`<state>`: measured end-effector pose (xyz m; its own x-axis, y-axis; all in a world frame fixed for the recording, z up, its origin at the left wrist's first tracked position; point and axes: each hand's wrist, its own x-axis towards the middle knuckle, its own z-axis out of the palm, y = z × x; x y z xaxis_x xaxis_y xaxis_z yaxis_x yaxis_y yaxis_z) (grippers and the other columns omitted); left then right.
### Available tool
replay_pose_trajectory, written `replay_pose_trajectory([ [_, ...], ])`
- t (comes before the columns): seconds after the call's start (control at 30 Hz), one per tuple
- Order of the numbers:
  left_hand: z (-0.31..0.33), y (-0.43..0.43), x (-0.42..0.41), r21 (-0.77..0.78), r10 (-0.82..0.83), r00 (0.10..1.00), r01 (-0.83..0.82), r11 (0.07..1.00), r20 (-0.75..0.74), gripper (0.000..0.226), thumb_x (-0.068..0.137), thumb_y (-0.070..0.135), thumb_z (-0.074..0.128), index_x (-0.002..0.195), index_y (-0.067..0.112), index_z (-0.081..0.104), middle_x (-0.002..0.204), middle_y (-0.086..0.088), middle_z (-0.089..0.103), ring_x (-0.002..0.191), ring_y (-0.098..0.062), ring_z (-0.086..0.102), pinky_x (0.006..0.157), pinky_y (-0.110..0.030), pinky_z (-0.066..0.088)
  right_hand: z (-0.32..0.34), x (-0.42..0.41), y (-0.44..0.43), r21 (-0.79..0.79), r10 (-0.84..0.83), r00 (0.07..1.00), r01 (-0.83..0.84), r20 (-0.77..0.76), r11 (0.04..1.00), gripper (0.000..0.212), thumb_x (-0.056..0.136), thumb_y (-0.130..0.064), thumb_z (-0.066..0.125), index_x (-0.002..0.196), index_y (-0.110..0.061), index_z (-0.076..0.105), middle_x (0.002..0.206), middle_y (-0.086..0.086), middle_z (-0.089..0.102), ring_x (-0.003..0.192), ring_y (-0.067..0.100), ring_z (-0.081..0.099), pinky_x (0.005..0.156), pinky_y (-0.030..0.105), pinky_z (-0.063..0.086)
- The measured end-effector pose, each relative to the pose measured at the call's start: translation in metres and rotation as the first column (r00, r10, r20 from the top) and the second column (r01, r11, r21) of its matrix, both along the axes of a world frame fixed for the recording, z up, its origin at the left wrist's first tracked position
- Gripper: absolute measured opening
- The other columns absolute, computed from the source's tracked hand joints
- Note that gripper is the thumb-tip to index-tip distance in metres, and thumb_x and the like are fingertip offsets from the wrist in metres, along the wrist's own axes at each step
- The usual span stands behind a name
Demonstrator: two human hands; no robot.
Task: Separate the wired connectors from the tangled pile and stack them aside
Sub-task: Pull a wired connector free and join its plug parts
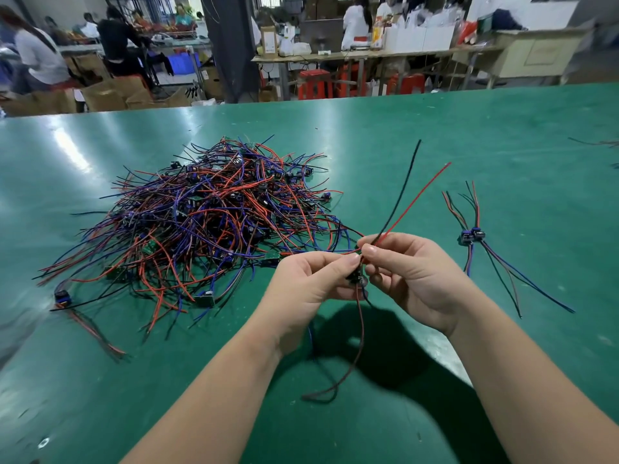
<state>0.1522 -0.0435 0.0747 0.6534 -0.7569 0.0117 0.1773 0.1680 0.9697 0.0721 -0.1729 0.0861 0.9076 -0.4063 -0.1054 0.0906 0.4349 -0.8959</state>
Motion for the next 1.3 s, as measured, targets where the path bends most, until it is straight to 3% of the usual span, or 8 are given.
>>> replay_pose_trajectory([
  [0.1,0.005,0.003,-0.002,-0.003,-0.131,0.980,0.132,0.991,-0.152,0.015,0.068,0.019,0.067,0.058,0.009,0.069,0.057,-0.005,0.062,0.050,-0.012,0.062,0.051,-0.022,0.053,0.007,-0.003,-0.008,0.049,-0.076,0.997,0.076,-0.006,0.996,0.005,0.062,-0.011,0.067,0.063,-0.009,0.071,0.055,0.000,0.063,0.043,0.003,0.056,0.043,0.011,0.047],
  [0.3,0.009,0.012,-0.005,0.166,-0.409,0.901,0.430,0.887,-0.148,0.019,0.078,0.015,0.070,0.059,0.014,0.070,0.059,-0.002,0.065,0.052,-0.013,0.062,0.053,-0.019,0.052,0.013,-0.011,-0.046,0.274,-0.416,0.909,0.409,-0.036,0.870,0.007,0.082,-0.009,0.065,0.078,-0.010,0.059,0.061,0.000,0.062,0.047,0.001,0.056,0.045,0.009,0.044],
  [0.5,0.007,0.021,-0.009,0.103,-0.671,0.725,0.688,0.719,-0.157,0.013,0.086,0.014,0.066,0.094,0.012,0.076,0.071,-0.001,0.070,0.063,-0.012,0.066,0.063,-0.021,0.054,0.006,-0.014,-0.064,0.421,-0.520,0.853,0.489,-0.048,0.764,0.015,0.092,-0.011,0.057,0.078,-0.008,0.053,0.072,0.003,0.056,0.054,0.007,0.062,0.051,0.013,0.048],
  [0.73,0.009,0.015,0.008,-0.328,-0.382,0.844,0.264,0.907,-0.376,0.044,0.047,0.039,0.091,0.082,0.016,0.077,0.075,0.001,0.072,0.061,-0.007,0.067,0.067,-0.024,0.058,-0.005,-0.005,-0.050,0.099,-0.418,0.890,0.439,-0.182,0.893,0.020,0.093,0.003,0.042,0.082,-0.009,0.053,0.070,0.010,0.056,0.052,0.012,0.055,0.047,0.018,0.041],
  [0.9,0.015,0.010,0.015,-0.291,-0.098,0.825,-0.083,0.953,-0.556,0.021,0.066,0.029,0.068,0.071,0.011,0.077,0.082,-0.002,0.076,0.072,-0.008,0.072,0.069,-0.022,0.058,-0.006,-0.001,-0.007,-0.318,-0.025,0.996,-0.004,-0.085,0.948,0.025,0.070,0.003,0.072,0.089,-0.013,0.068,0.065,0.004,0.062,0.050,0.010,0.053,0.045,0.015,0.037],
  [1.0,0.013,0.007,0.013,-0.166,0.016,0.846,-0.123,0.979,-0.533,0.019,0.063,0.031,0.068,0.076,0.018,0.073,0.078,0.005,0.075,0.064,-0.005,0.069,0.064,-0.019,0.055,-0.008,0.004,0.014,-0.225,0.071,0.996,-0.056,0.061,0.973,0.042,0.057,-0.014,0.076,0.098,-0.014,0.070,0.066,0.002,0.063,0.051,0.009,0.051,0.047,0.015,0.036],
  [1.1,0.007,0.006,0.012,-0.057,0.056,0.896,-0.090,0.994,-0.441,0.040,0.053,0.035,0.076,0.089,0.024,0.061,0.071,0.012,0.068,0.057,-0.001,0.060,0.060,-0.017,0.046,-0.008,0.008,0.018,-0.102,-0.016,0.998,0.023,0.065,0.994,0.033,0.060,-0.019,0.071,0.092,-0.011,0.071,0.065,0.003,0.064,0.050,0.007,0.051,0.047,0.013,0.039],
  [1.3,0.001,0.000,-0.003,-0.041,0.020,0.970,-0.031,0.999,-0.243,0.012,0.057,0.031,0.077,0.062,0.024,0.068,0.068,0.006,0.065,0.054,-0.003,0.052,0.062,-0.020,0.041,-0.004,0.007,0.014,0.113,-0.033,0.999,0.029,0.033,0.993,0.015,0.067,-0.022,0.065,0.069,-0.010,0.074,0.059,-0.001,0.062,0.045,0.005,0.051,0.046,0.012,0.042],
])
